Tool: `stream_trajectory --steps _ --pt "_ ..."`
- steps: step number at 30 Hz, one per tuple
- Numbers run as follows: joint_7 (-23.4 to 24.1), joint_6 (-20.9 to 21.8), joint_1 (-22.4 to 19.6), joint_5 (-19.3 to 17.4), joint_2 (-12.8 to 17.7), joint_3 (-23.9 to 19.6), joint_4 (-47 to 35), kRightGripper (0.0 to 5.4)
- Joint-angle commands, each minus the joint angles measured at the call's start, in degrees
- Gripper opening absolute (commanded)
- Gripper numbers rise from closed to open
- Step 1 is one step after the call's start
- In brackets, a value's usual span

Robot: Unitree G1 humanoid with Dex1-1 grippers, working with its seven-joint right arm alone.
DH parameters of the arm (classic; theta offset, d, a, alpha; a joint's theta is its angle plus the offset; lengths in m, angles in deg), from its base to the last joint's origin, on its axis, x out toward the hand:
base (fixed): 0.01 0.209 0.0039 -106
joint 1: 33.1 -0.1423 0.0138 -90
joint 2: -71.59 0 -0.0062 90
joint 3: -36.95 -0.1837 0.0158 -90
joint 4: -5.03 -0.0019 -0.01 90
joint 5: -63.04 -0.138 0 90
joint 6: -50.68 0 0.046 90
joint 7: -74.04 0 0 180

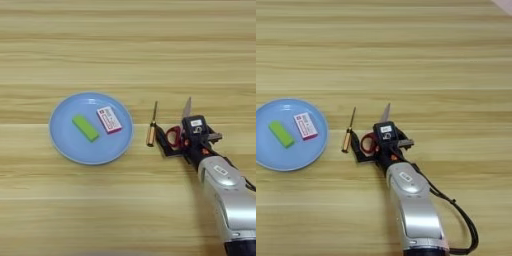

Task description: Move the objects on the table

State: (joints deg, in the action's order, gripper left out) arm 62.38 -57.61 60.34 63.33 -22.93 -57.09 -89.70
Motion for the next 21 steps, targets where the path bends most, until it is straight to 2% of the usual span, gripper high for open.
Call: stream_trajectory --steps 1,11,21 --pt "1.0 1.1 -2.0 0.7 1.8 -1.0 -1.9 5.34" --pt "1.0 0.4 0.0 2.1 3.3 -1.3 -1.7 5.34" --pt "1.7 -0.1 0.2 1.9 5.2 -4.8 -1.1 5.34"
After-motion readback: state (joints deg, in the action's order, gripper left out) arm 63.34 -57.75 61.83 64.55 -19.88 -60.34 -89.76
